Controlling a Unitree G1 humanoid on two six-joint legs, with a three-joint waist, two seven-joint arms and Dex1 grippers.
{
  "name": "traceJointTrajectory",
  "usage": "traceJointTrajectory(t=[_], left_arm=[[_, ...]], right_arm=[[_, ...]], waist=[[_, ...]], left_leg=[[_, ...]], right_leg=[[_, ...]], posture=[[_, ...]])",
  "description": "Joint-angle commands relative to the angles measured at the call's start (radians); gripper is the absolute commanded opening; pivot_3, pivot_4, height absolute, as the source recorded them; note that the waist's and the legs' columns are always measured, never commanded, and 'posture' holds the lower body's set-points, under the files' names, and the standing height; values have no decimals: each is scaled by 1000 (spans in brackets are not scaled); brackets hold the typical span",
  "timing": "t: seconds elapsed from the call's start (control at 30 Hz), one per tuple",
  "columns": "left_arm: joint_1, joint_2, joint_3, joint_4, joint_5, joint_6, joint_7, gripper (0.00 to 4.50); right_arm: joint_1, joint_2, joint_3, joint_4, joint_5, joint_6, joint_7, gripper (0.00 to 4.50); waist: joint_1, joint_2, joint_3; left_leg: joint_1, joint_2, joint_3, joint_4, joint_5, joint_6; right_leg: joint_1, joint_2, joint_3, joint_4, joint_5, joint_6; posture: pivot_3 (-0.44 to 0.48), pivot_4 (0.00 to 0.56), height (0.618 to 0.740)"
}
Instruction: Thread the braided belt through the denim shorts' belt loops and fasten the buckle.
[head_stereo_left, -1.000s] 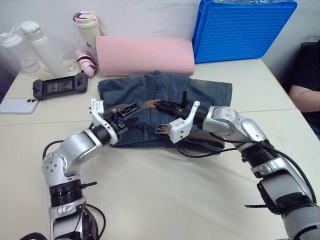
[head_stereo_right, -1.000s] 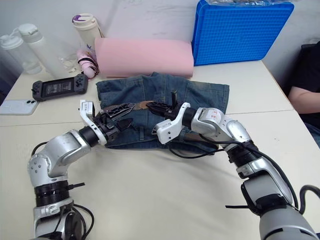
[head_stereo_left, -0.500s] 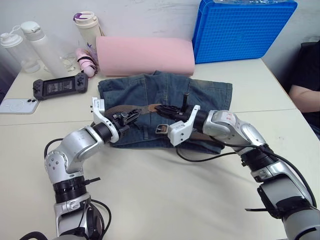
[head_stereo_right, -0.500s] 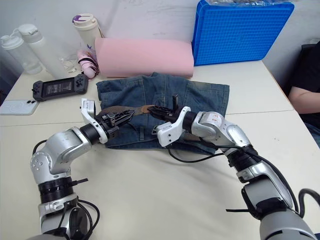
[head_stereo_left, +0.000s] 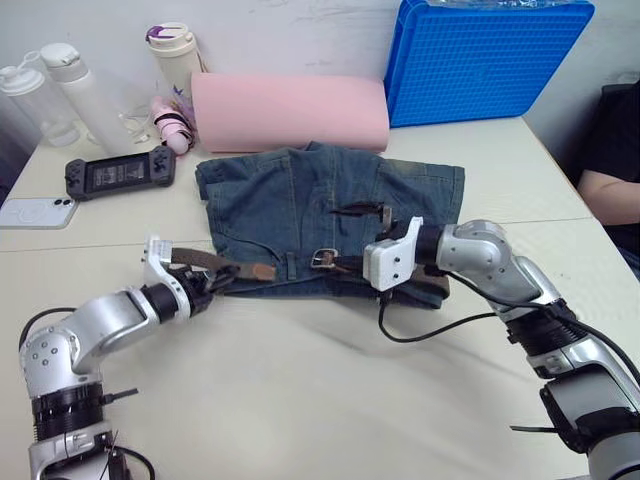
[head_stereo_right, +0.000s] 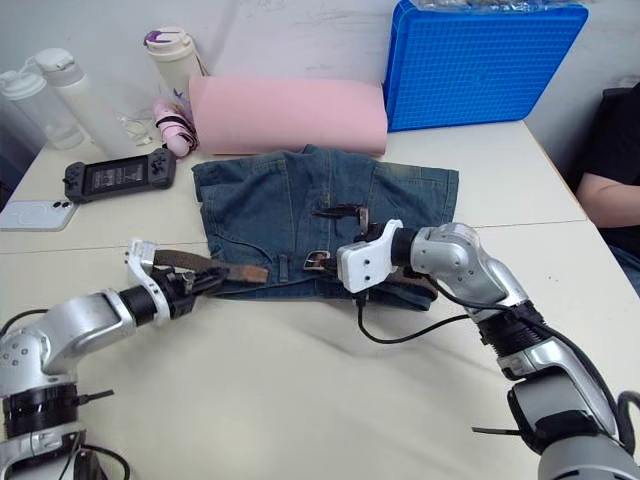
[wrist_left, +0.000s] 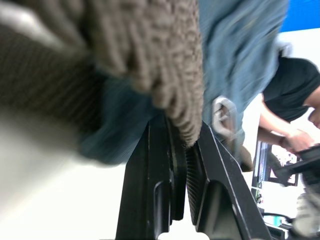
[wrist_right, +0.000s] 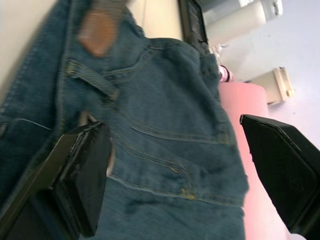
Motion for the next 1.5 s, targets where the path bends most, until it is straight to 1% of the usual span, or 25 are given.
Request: traceJointTrajectory(t=[0.03, 0.17, 0.33, 0.47, 0.53, 0.63, 0.77, 0.87, 0.97, 1.1, 1.3, 1.5], left_arm=[[-6, -17, -13, -64, -11, -56, -14, 0], [-10, -40, -47, -97, -11, -117, -4, 0], [-8, -29, -86, -117, -11, -176, -8, 0], [-4, -45, -131, -138, 32, -226, -20, 0], [0, -61, -149, -149, 47, -253, -23, 0], [1, -109, -189, -172, 86, -293, -24, 0], [-6, -157, -227, -185, 171, -331, -28, 0], [-13, -189, -249, -190, 259, -362, -35, 0], [-15, -239, -268, -192, 281, -376, -32, 0], [-9, -284, -289, -178, 281, -370, -5, 0], [4, -307, -292, -159, 269, -359, 22, 0], [12, -318, -282, -162, 252, -366, 27, 0]], right_arm=[[4, -9, -44, -51, 20, 34, 19, 4463], [16, -15, -60, -65, 7, 65, 32, 4463], [20, -23, -72, -79, 2, 99, 37, 4463], [22, -22, -76, -87, -5, 123, 42, 4463], [27, -17, -77, -97, -6, 136, 46, 4463], [42, -4, -66, -129, -11, 159, 51, 4463], [55, 23, -40, -154, -33, 171, 50, 4463], [64, 42, -23, -164, -61, 173, 46, 4463], [74, 59, -14, -171, -73, 179, 42, 4463], [72, 83, 24, -124, -157, 126, 3, 4463], [33, 118, 94, -4, -378, 27, -168, 4463], [17, 140, 127, 54, -427, 4, -188, 4463]], waist=[[3, 0, 0], [13, 0, 0], [18, 0, 0], [20, 0, 0], [20, 0, 0], [20, 0, 0], [20, 0, 0], [20, 0, 0], [24, 0, 0], [28, 0, 0], [33, 0, 0], [35, 0, 0]], left_leg=[[0, 0, 0, 0, 0, 0], [0, 0, 1, 1, 0, 0], [0, 0, 2, 0, 0, 0], [0, 0, 2, 0, 0, 0], [0, 0, 2, 0, 0, 0], [0, 0, 2, 0, 0, 0], [0, 0, 2, 0, 0, 0], [0, 0, 2, 0, 0, 0], [0, 0, 3, 1, 0, 0], [0, 0, 2, 1, 0, 0], [0, -1, 2, 2, 0, 0], [0, -1, 3, 2, 0, 0]], right_leg=[[0, 0, 0, 0, 0, 0], [0, 0, 0, 0, 0, 0], [-1, 0, 0, 0, 0, 0], [0, 0, 0, 0, 0, 0], [-1, 0, 1, 0, 0, 0], [-1, 0, 1, -1, 0, 0], [0, 0, 0, -1, 0, 0], [-1, 0, 0, -1, 0, 0], [0, 0, 0, -1, 0, 0], [0, 0, 0, -1, 0, 0], [0, 0, 0, -1, 0, 0], [1, 0, 0, -1, 0, 0]], posture=[[0, 150, 740], [0, 150, 740], [0, 150, 740], [0, 150, 740], [0, 150, 740], [0, 150, 740], [0, 150, 740], [0, 150, 740], [0, 150, 740], [0, 150, 740], [0, 150, 740], [0, 150, 740]])
